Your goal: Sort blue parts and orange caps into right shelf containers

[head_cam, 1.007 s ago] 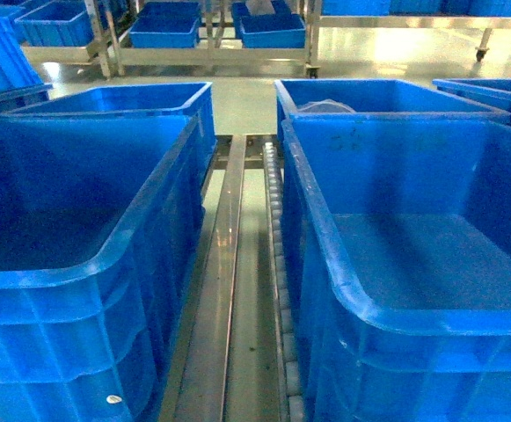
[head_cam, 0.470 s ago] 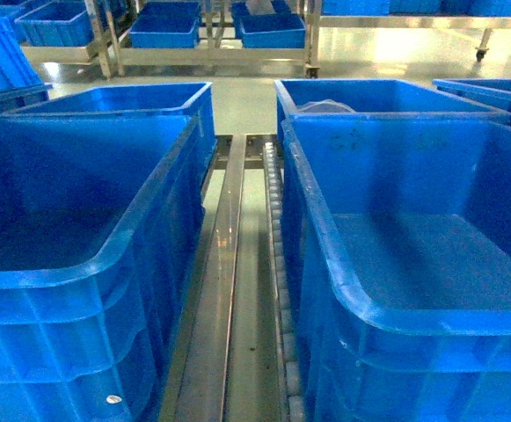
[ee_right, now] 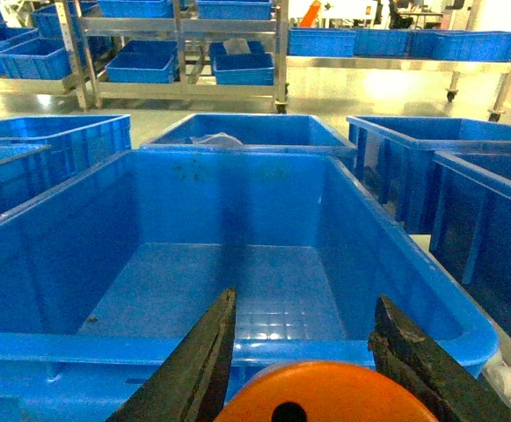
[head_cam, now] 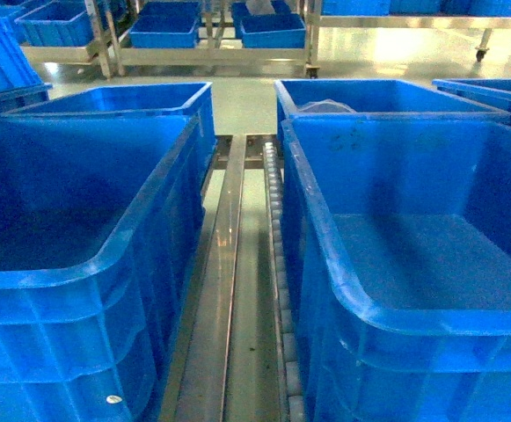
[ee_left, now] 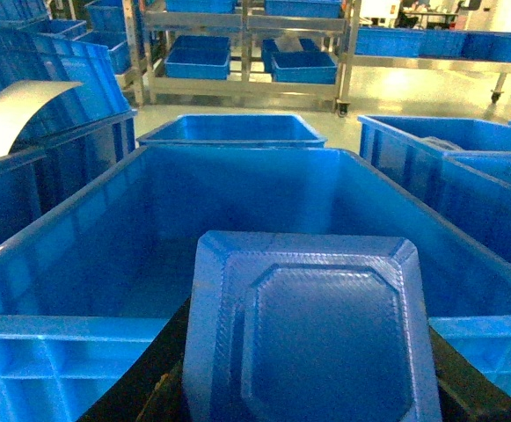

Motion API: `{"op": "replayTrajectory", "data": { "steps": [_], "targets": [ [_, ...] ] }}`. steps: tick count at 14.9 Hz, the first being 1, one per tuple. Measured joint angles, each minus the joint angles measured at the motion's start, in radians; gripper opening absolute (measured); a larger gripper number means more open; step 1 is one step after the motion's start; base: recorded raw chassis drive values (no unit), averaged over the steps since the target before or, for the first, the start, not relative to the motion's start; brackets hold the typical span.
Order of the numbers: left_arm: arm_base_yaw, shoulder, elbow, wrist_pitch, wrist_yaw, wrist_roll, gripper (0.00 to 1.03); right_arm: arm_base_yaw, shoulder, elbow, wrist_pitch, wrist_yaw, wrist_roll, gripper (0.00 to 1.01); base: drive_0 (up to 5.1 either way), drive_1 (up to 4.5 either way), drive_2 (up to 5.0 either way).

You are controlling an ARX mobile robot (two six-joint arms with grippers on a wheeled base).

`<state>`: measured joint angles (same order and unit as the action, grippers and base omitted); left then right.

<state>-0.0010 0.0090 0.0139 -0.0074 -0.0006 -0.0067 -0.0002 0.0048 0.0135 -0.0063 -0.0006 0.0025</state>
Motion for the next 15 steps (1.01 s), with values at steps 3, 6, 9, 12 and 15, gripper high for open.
{"op": "replayTrajectory", "data": {
  "steps": [3,6,9,12,15],
  "targets": [
    [0.0,0.0,0.0,0.0,0.0,0.0,0.44,0.0,0.0,0.0,0.0,0.0,0.0,0.42,0.0,0.0,0.0],
    [-0.068,0.043,0.016,-0.071,-0.138,-0.035,0.44,0.124,0.073,0.017,-0.072,0.302,-0.032,0.42,0.0,0.0,0.0],
    [-0.053,0.038,0.021,-0.07,-0.167,-0.051,0.44,0.113,0.06,0.024,-0.077,0.375,-0.033,0.42,0.0,0.0,0.0],
    [-0.026,0.205,0.084,0.08,-0.129,-0.065,0.44,0.145,0.207,0.085,0.012,0.322,-0.013,0.42,0.0,0.0,0.0],
    [0.045,0.491,0.225,0.29,-0.042,-0.064,0.44,0.14,0.457,0.235,0.163,0.207,0.017,0.42,0.0,0.0,0.0]
  ]
}}
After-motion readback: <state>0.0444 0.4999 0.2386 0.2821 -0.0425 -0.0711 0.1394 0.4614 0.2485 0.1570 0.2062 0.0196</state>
